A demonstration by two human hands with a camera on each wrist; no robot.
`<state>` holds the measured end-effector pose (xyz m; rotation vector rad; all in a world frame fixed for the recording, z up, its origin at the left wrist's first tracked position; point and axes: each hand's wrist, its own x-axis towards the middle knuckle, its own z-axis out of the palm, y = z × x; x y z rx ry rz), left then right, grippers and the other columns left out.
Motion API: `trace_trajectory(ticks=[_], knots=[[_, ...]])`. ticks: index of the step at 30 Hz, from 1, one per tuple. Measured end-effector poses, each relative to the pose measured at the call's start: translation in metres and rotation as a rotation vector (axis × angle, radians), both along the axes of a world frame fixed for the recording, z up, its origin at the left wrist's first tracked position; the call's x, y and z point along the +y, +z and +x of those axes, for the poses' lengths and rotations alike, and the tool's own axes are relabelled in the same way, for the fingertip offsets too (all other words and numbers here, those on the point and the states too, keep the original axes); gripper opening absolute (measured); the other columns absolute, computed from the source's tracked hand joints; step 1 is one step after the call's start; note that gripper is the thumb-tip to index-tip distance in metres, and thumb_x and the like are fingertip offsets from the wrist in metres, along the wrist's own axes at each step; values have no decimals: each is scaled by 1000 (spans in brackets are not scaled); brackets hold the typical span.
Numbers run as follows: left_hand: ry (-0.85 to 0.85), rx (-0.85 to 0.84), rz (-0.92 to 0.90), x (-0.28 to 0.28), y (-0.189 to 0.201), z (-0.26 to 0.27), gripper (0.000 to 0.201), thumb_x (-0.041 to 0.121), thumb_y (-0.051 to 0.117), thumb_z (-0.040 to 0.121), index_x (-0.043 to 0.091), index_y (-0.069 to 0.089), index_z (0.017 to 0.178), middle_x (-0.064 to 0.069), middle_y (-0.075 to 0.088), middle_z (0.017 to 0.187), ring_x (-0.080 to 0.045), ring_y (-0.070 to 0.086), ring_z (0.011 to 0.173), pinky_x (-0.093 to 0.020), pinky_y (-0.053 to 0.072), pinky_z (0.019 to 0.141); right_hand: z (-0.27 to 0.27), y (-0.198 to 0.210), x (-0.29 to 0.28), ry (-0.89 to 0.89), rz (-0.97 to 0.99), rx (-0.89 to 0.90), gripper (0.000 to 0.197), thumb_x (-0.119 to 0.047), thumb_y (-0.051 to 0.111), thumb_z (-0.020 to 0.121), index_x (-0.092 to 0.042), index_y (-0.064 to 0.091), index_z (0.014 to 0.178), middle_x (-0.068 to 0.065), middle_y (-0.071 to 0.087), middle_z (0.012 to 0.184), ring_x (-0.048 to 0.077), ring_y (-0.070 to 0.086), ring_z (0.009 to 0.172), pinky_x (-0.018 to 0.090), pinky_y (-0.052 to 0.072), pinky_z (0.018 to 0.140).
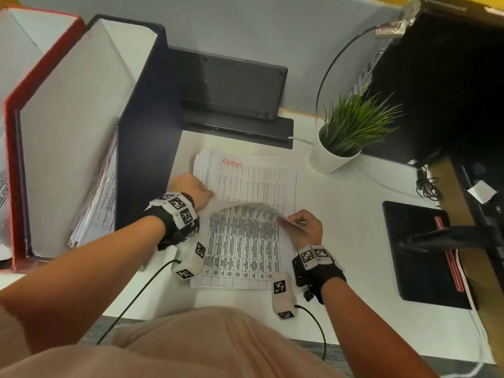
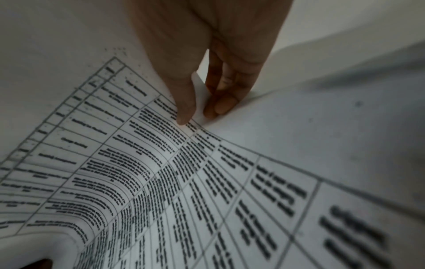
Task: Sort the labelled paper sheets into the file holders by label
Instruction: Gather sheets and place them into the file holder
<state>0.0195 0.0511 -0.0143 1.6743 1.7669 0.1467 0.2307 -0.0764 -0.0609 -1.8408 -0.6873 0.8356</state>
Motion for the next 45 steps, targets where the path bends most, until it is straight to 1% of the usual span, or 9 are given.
trace_trajectory(ticks=[6,12,18,24,27,30,32,36,45], knots=[[-39,20,99,-10,3,6,34,18,53,92,5,60,62,-1,47,55,-14,43,49,-22,32,45,3,1,2,2,-51,-55,44,-11,80,70,-18,40,51,-5,44,52,8,38,50,7,31,44],[-159,-205,487,-26,4,4,16,7,62,85,4,72,98,-7,68,95,-18,61,75,-19,49,69,4,2,3,-24,-86,-18,34,-11,81,68,3,50,69,12,51,67,17,44,62,12,35,48],[13,-586,230,-24,-4,2,27,-5,59,82,20,55,73,7,57,79,-5,57,65,-4,44,51,1,6,5,-89,-104,22,57,-10,84,63,-4,56,112,10,65,106,22,61,94,33,52,83],[-74,-639,71,-15,-6,-6,41,-23,53,77,15,60,62,-5,63,79,-30,63,91,-33,52,81,3,7,4,-88,9,77,76,1,83,61,-10,44,126,4,58,108,17,57,97,33,51,86],[-103,-619,31,-14,-4,-8,34,-19,58,76,12,60,61,-8,62,78,-31,61,91,-38,52,82,3,6,4,-60,-106,78,47,-9,83,65,-3,61,107,15,67,104,28,63,95,35,53,81],[-90,-423,75,-6,-6,-10,21,-10,55,82,7,66,86,-9,64,88,-25,60,88,-33,48,79,4,8,4,-78,-90,206,12,-3,76,72,-6,64,73,9,63,72,21,58,68,24,50,61],[-2,-265,61,0,-8,-11,18,2,52,90,4,65,103,-11,65,98,-29,60,92,-31,46,77,6,10,6,-144,-81,448,32,9,58,75,-8,51,48,4,51,53,19,49,55,18,46,45],[83,-119,-21,7,-5,-8,29,30,64,86,1,68,81,-11,68,86,-17,57,69,-24,44,56,8,8,7,-271,-79,652,41,14,45,67,-9,41,33,3,47,45,24,49,46,21,45,39],[85,-20,-128,14,-2,-4,38,34,83,65,5,70,84,-4,66,77,-19,64,75,-24,49,57,8,-5,7,-263,-5,635,41,10,51,60,-13,44,28,-1,49,42,16,53,42,19,43,40]])
